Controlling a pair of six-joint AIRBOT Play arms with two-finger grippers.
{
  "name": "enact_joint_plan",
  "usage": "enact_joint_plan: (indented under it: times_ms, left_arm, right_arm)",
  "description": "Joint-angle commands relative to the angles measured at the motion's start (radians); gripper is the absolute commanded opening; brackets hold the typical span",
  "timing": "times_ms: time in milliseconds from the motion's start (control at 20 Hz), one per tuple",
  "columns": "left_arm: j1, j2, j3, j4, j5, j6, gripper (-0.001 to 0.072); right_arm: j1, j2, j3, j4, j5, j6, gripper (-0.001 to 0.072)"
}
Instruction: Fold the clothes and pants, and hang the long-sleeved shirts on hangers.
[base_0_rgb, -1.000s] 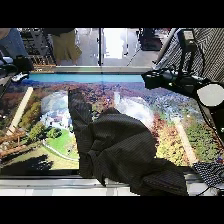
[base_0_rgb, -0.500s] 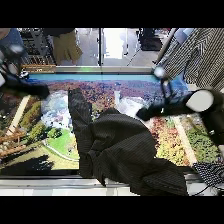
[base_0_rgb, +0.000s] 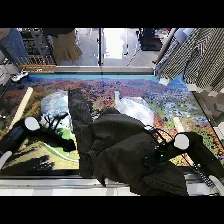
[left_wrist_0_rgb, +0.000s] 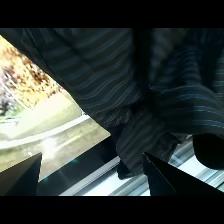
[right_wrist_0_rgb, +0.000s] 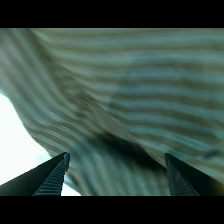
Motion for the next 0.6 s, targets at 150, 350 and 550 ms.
enact_joint_plan:
  times_ms: [150,350,550]
  left_arm:
    - [-0.007,-0.151,-0.090,-0.130,0.099,0.030,0.0717]
    - [-0.061,-0.220,-0.090,-0.245,0.139,0.089,0.0575]
    - [-0.120,-0.238,-0.079,-0.266,0.179,0.089,0.0017]
  right_arm:
    - [0.000,0.018,-0.046,-0.164,-0.048,0.008,0.0702]
    - [0.001,-0.060,-0.046,-0.032,-0.136,0.002,0.0617]
    - [0.001,-0.146,-0.044,0.061,-0.178,0.061,0.0026]
